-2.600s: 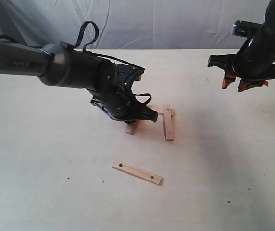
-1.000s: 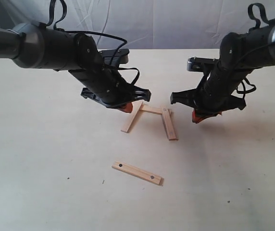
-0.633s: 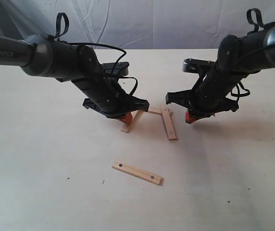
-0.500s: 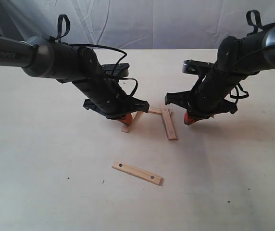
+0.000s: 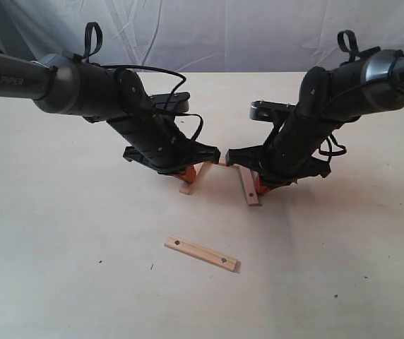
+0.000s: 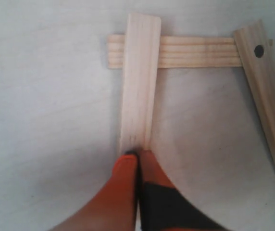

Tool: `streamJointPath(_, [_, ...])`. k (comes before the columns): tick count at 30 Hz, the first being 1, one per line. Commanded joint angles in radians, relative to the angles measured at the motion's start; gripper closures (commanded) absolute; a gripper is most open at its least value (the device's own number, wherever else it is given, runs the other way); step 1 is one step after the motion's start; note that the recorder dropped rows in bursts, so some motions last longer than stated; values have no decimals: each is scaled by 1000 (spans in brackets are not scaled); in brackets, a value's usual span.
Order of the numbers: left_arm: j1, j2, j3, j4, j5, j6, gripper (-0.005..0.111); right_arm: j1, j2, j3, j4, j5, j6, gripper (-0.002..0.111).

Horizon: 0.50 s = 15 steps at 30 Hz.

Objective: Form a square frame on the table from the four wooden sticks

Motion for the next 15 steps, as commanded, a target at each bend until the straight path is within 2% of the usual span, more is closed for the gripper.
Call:
streamJointPath(1, [2, 18, 6, -3, 7, 2, 107, 3, 13, 5, 41, 32, -11, 109])
streamJointPath(15, [2, 18, 6, -22, 1, 0, 107, 3, 13, 5, 160, 51, -11, 109])
